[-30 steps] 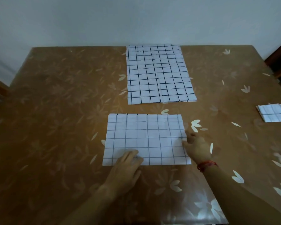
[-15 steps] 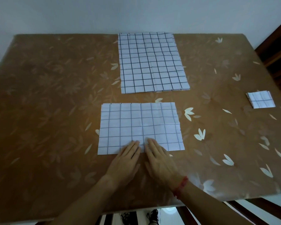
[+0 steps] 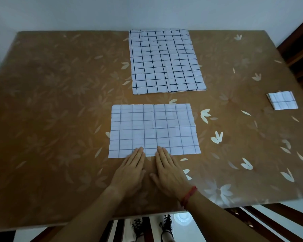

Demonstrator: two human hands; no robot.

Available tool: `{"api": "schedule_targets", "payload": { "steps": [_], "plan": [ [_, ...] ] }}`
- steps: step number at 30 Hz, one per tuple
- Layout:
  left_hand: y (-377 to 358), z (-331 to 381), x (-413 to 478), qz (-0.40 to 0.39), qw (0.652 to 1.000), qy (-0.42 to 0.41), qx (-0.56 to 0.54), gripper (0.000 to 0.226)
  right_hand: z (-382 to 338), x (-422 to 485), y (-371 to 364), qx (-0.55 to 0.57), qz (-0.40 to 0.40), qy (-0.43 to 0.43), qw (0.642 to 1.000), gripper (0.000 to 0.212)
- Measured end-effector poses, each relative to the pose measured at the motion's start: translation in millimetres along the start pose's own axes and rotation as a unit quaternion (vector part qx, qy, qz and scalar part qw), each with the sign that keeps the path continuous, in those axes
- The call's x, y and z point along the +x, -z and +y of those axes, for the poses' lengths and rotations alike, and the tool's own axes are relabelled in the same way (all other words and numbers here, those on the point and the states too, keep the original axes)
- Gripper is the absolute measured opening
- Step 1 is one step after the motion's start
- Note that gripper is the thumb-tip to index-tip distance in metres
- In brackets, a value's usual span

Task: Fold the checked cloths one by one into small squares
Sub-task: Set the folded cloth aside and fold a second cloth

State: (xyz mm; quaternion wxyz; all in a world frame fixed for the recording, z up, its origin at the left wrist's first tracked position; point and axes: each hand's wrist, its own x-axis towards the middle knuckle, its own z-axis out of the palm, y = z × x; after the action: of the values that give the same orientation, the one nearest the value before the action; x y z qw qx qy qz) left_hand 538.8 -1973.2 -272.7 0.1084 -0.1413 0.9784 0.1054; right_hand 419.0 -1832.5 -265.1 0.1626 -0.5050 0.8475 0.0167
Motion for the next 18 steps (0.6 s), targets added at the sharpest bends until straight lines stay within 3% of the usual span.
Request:
{"api": "schedule_targets", "payload": {
  "steps": [7, 14, 18],
  "plan": [
    [0.4, -25.5, -28.1, 0.000, 0.997, 0.068, -0.023, 0.073, 33.3, -16.3, 1.6, 0.002, -0.021, -0.039, 0.999, 0.078],
    [-3.3, -37.1, -46.7, -0.012, 0.991, 0.125, -0.038, 0.079, 68.6, -38.9, 1.2, 0.032, -0.018, -0.132, 0.991, 0.088],
    [-2.6, -35.2, -47.4, -0.013, 0.989, 0.138, -0.049, 0.081, 72.9, -43.2, 2.5, 0.059, -0.023, -0.170, 0.983, 0.081]
  ]
}}
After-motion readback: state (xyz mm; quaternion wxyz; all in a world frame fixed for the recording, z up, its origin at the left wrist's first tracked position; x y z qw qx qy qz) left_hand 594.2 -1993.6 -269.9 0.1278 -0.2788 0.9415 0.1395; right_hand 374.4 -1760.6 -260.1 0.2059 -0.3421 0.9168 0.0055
